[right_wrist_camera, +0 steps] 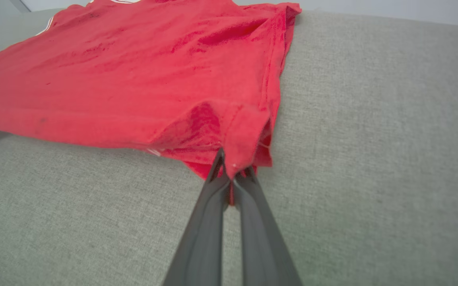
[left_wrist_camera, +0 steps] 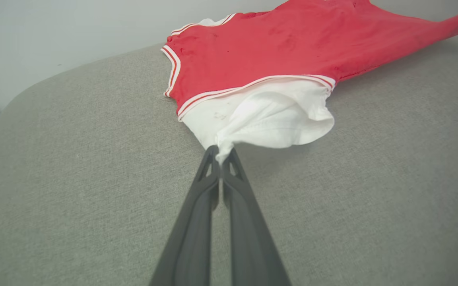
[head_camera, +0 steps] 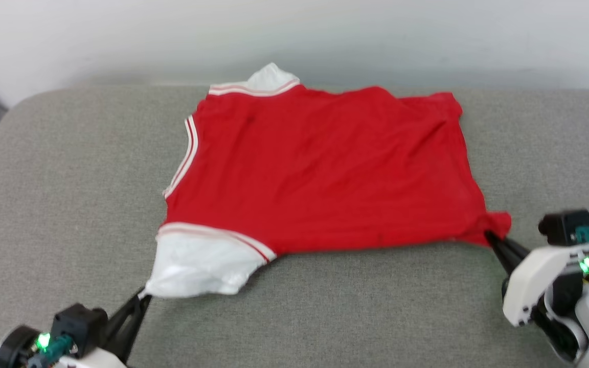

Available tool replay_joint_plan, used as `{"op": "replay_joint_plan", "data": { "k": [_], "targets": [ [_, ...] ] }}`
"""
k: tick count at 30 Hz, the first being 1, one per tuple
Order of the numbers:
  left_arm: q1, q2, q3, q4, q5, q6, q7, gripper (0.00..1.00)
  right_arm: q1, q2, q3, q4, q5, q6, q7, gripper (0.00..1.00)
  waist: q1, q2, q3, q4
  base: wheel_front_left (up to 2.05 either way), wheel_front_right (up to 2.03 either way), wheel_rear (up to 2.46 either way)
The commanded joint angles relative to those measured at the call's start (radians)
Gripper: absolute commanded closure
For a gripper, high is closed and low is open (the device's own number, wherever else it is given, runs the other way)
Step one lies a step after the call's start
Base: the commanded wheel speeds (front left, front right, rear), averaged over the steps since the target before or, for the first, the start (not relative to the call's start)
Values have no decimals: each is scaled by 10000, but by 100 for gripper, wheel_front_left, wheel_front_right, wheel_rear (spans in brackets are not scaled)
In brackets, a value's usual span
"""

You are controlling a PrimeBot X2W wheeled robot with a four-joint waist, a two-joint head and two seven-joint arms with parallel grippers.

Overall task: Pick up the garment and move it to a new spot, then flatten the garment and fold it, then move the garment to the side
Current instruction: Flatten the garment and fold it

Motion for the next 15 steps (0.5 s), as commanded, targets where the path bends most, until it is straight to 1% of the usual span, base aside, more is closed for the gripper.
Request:
{"op": "replay_joint_plan", "data": {
  "k": [1, 3, 5, 9, 12, 15],
  "targets": [
    [375, 104, -68, -260, -116, -20, 188, 100, 493, -171, -49, -221, 279, -7, 165, 100, 3, 0, -249, 21, 0, 0, 0],
    [791, 221, -155, -571, -282, -22, 442, 100, 1021, -309, -115, -499, 615, -7, 457, 100, 3, 0, -438, 9, 0, 0, 0],
    [1238, 188, -162, -906, -721, -29, 701, 100, 1527, -427, -216, -880, 1094, -7, 827, 100, 3, 0, -615, -22, 0, 0, 0],
    [2044, 476, -200, -1630, -1201, -30, 1183, 100, 2536, -720, -516, -1729, 1841, -7, 1534, 100, 3, 0, -938, -94, 0, 0, 0],
    [2669, 764, -261, -2094, -1461, -12, 1521, 100, 3330, -942, -867, -2229, 2159, -7, 2127, 100, 3, 0, -1152, -158, 0, 0, 0],
    [3235, 976, -243, -2548, -1815, 109, 1803, 100, 3986, -1093, -1279, -2774, 2264, -5, 2696, 100, 3, 0, -1234, -260, 0, 0, 0]
  ]
}}
